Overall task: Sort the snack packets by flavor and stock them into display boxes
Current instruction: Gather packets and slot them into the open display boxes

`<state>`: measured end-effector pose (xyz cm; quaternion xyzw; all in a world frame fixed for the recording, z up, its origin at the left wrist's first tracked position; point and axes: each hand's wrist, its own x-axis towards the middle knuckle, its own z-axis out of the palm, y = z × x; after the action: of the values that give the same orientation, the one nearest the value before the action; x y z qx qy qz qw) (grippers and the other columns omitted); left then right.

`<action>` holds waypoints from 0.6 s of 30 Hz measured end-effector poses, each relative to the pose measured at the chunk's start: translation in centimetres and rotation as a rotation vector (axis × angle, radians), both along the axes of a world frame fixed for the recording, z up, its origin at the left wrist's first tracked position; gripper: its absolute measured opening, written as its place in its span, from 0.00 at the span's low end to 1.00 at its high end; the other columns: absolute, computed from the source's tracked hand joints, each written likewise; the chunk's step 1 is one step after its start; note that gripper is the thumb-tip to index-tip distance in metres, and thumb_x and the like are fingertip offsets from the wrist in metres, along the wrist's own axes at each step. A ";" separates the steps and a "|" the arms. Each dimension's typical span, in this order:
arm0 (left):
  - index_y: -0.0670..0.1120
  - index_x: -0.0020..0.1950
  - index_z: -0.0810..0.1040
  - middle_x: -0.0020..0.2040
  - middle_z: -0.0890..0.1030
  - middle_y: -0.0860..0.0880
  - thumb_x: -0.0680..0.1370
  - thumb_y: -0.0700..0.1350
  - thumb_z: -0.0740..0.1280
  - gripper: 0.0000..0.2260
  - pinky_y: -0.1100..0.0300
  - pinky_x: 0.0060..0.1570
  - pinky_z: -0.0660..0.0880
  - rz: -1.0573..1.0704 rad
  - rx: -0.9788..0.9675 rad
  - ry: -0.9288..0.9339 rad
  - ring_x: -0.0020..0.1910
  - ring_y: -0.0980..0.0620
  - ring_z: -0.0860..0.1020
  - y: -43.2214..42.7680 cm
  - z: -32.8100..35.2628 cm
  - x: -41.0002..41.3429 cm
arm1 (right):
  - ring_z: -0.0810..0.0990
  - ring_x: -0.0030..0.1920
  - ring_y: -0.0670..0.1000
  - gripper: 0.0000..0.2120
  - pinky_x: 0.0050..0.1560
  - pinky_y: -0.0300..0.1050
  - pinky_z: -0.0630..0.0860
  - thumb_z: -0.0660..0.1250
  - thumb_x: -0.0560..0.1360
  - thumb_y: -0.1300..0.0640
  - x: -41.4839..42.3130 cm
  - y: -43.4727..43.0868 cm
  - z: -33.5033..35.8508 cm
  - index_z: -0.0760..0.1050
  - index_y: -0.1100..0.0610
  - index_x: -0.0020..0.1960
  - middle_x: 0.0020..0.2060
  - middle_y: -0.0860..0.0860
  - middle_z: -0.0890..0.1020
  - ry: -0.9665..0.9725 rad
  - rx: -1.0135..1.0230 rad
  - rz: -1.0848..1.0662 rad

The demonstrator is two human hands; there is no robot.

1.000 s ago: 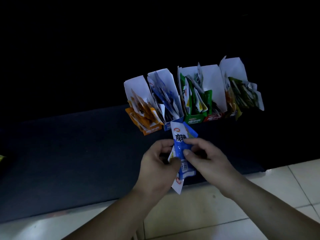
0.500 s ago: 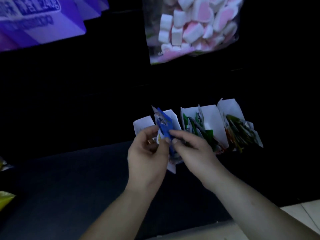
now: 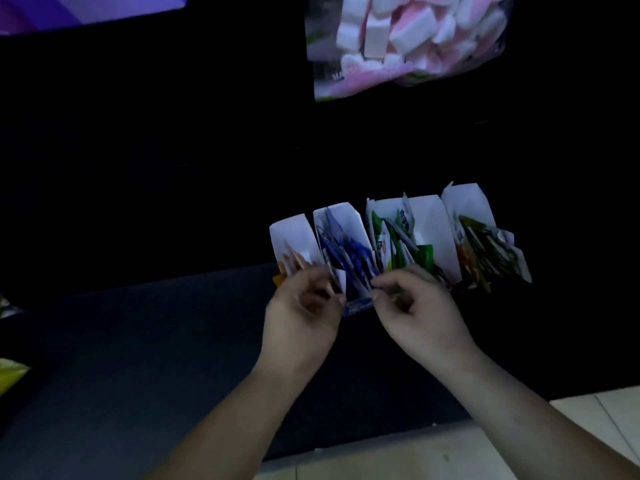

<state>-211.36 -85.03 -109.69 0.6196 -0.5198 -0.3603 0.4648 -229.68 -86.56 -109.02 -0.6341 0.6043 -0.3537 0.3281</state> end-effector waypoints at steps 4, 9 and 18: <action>0.53 0.64 0.82 0.58 0.81 0.60 0.78 0.40 0.73 0.16 0.56 0.53 0.81 -0.137 0.012 -0.245 0.51 0.59 0.82 4.2 -3.2 2.2 | 0.81 0.46 0.43 0.13 0.50 0.42 0.80 0.72 0.77 0.58 1.5 1.8 -2.0 0.81 0.39 0.52 0.46 0.43 0.82 -0.100 0.161 0.123; 0.58 0.79 0.68 0.75 0.73 0.60 0.82 0.50 0.65 0.25 0.57 0.66 0.76 -0.255 -0.067 -0.548 0.71 0.56 0.73 4.0 -5.2 3.4 | 0.81 0.57 0.37 0.21 0.60 0.39 0.77 0.70 0.79 0.56 3.2 2.3 -3.4 0.78 0.28 0.59 0.54 0.38 0.83 -0.219 0.240 0.125; 0.60 0.82 0.59 0.77 0.70 0.57 0.84 0.63 0.53 0.26 0.54 0.70 0.70 -0.247 0.221 -0.381 0.76 0.55 0.66 2.2 -4.6 3.3 | 0.81 0.45 0.40 0.15 0.49 0.38 0.77 0.68 0.80 0.48 3.8 2.8 -3.4 0.78 0.36 0.66 0.44 0.38 0.83 -0.169 0.227 0.142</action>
<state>-208.07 -82.80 -114.33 0.6553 -0.6271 -0.3458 0.2404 -225.89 -83.76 -112.43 -0.6018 0.5644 -0.3113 0.4716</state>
